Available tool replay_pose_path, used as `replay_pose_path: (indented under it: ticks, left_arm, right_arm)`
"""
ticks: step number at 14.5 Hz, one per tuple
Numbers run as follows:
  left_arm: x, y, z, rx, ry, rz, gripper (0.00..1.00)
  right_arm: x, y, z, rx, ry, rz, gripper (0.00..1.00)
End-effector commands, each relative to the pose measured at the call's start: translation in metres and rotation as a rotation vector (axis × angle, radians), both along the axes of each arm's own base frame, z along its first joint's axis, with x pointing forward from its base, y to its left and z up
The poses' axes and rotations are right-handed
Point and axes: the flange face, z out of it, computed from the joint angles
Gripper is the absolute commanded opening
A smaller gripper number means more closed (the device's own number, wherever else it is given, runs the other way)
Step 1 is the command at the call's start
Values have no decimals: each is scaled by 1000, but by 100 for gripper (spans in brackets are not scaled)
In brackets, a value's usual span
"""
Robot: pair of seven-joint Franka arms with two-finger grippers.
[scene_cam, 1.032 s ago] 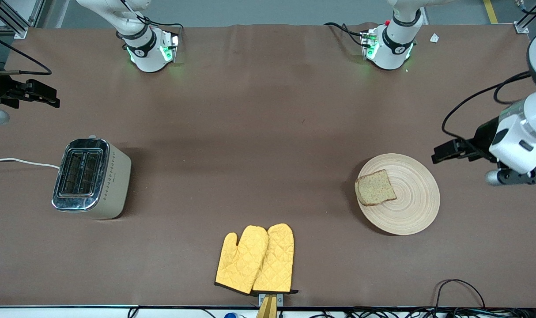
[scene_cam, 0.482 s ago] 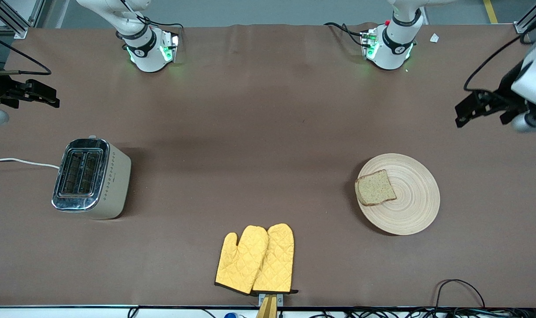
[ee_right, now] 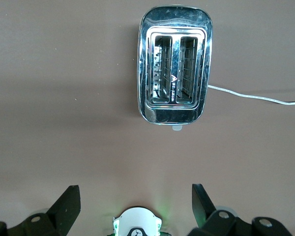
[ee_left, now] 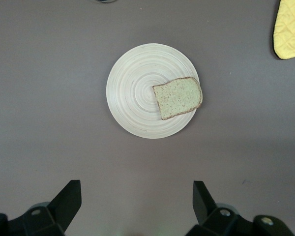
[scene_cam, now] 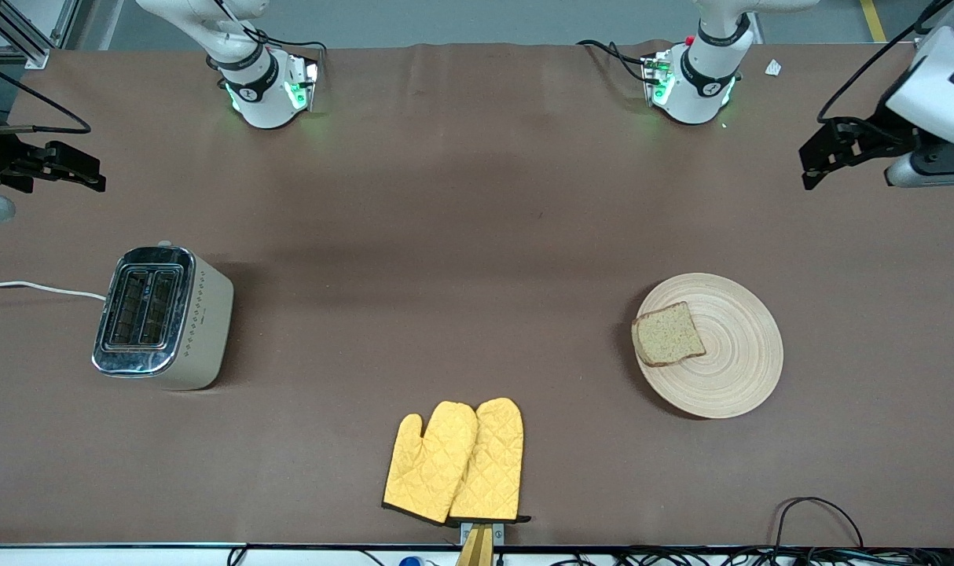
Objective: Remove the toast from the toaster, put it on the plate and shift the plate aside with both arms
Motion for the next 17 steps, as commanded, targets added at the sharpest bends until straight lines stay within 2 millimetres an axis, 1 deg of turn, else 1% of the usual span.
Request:
replay_pose_path:
  ticks: [1,2,4,6,10,12,14,17]
  left_arm:
    - [-9,8,0,15,9,-1,100]
    - [-12,8,-2,19,14,-1,100]
    - [-11,14,-5,17,20,2,100]
    - [-7,37,-4,12,19,15,100]
    - [-7,39,-4,18,18,-3,100]
    - [-10,39,-3,18,20,-7,100]
    - [-11,38,-4,19,24,-9,100]
    - [-17,37,-9,16,40,-24,100]
  right_arm:
    - [-9,-1,4,4,-4,1,100]
    - [-9,-1,4,4,-4,1,100]
    - [-9,0,4,4,-3,2,100]
    - [-9,-1,4,4,-4,1,100]
    - [-9,1,4,4,-4,2,100]
    - [-9,3,4,3,-6,3,100]
    - [-8,4,3,5,-7,3,100]
    - [-8,2,2,5,-3,0,100]
